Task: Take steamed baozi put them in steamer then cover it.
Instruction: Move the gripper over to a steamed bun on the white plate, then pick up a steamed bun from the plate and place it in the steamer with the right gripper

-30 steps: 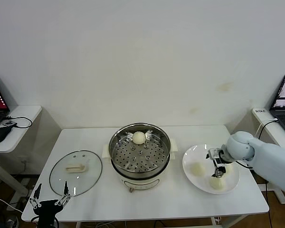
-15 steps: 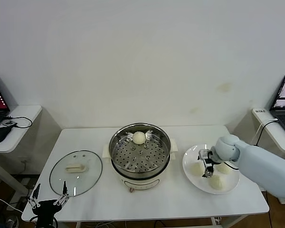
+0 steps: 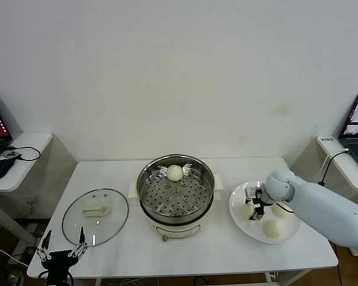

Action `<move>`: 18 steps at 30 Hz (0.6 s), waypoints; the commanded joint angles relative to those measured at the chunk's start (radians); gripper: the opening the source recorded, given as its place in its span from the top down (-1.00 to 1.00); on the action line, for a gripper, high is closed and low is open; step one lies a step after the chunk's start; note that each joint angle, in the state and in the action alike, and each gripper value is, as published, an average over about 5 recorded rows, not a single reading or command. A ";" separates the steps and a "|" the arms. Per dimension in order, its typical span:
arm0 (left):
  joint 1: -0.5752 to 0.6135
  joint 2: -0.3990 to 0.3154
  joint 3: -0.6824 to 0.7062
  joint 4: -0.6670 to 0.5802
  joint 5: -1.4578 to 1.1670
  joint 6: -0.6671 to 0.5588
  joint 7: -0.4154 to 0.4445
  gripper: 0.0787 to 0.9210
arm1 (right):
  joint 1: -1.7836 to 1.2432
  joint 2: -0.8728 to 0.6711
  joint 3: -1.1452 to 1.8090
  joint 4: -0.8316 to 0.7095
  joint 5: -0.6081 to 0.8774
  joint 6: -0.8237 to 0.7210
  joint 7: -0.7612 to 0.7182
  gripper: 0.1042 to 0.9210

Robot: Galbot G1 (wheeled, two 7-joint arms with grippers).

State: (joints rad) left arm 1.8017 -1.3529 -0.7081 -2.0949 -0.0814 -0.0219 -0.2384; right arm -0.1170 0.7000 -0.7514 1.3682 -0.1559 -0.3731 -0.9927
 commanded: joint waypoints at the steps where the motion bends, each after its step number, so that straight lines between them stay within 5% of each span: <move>1: -0.003 0.002 0.000 0.003 -0.001 0.000 0.000 -0.77 | 0.186 -0.071 -0.056 0.070 0.097 -0.018 -0.051 -0.32; 9: -0.010 0.012 -0.003 -0.005 -0.006 0.001 0.001 -0.77 | 0.659 -0.093 -0.295 0.192 0.351 -0.081 -0.069 -0.32; 18: -0.021 0.016 0.006 -0.013 -0.007 0.003 0.002 -0.77 | 0.812 0.177 -0.392 0.232 0.648 -0.234 0.093 -0.34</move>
State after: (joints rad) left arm 1.7810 -1.3380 -0.7028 -2.1059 -0.0882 -0.0193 -0.2366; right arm 0.4435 0.7159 -1.0152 1.5398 0.2203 -0.4943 -0.9922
